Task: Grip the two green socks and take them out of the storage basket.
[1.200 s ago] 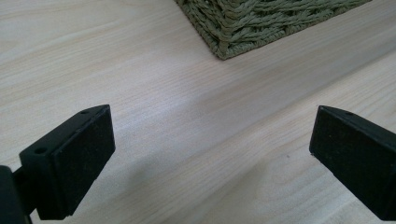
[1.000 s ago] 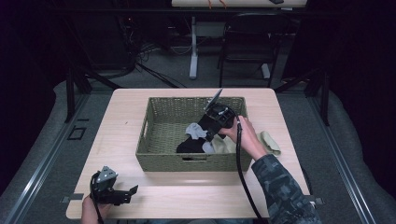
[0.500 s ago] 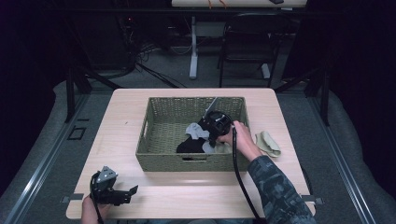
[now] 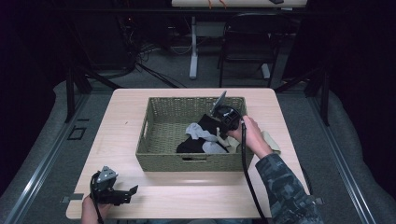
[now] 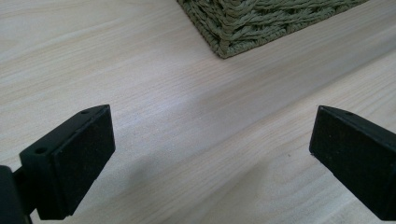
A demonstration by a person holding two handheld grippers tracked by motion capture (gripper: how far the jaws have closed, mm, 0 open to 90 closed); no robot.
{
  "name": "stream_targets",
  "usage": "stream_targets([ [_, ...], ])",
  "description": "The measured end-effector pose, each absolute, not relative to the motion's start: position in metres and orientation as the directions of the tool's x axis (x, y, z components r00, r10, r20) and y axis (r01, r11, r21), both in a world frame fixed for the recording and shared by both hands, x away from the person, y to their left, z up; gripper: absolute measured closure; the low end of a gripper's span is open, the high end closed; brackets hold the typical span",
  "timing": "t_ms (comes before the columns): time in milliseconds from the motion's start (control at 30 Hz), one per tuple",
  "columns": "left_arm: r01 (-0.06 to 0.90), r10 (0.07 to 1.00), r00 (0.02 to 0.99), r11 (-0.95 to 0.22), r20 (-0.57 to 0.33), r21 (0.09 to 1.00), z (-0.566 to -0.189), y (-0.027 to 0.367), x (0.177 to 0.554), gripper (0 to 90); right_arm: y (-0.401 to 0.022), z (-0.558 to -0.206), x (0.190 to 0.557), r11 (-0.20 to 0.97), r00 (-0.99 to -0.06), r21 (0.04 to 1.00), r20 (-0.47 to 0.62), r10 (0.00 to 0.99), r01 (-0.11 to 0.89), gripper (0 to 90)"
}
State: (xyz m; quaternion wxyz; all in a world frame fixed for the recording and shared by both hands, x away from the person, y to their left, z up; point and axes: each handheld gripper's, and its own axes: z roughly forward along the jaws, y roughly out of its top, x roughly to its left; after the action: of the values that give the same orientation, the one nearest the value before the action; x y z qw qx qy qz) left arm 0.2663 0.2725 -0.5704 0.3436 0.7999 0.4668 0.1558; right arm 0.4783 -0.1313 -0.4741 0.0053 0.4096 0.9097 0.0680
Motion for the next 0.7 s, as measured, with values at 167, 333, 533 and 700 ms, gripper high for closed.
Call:
stream_targets([
  [167,0.641,0.858,0.51,-0.324,-0.07,0.696,-0.57,0.273,0.265,0.1,-0.141,-0.456,0.477,0.644,-0.658,0.169,0.044,0.752,0.747,83.9],
  [333,0.641,0.859,0.507,-0.319,-0.073,0.698,-0.571,0.273,0.265,0.1,-0.146,-0.439,0.476,0.627,-0.648,0.207,0.045,0.761,0.751,84.2],
  [533,0.639,0.856,0.512,-0.323,-0.072,0.698,-0.57,0.272,0.265,0.2,-0.153,-0.413,0.473,0.631,-0.655,0.232,0.039,0.754,0.74,84.2],
  [700,0.639,0.856,0.511,-0.322,-0.072,0.698,-0.571,0.272,0.266,0.2,-0.153,-0.395,0.472,0.633,-0.658,0.242,0.034,0.752,0.735,84.1],
])
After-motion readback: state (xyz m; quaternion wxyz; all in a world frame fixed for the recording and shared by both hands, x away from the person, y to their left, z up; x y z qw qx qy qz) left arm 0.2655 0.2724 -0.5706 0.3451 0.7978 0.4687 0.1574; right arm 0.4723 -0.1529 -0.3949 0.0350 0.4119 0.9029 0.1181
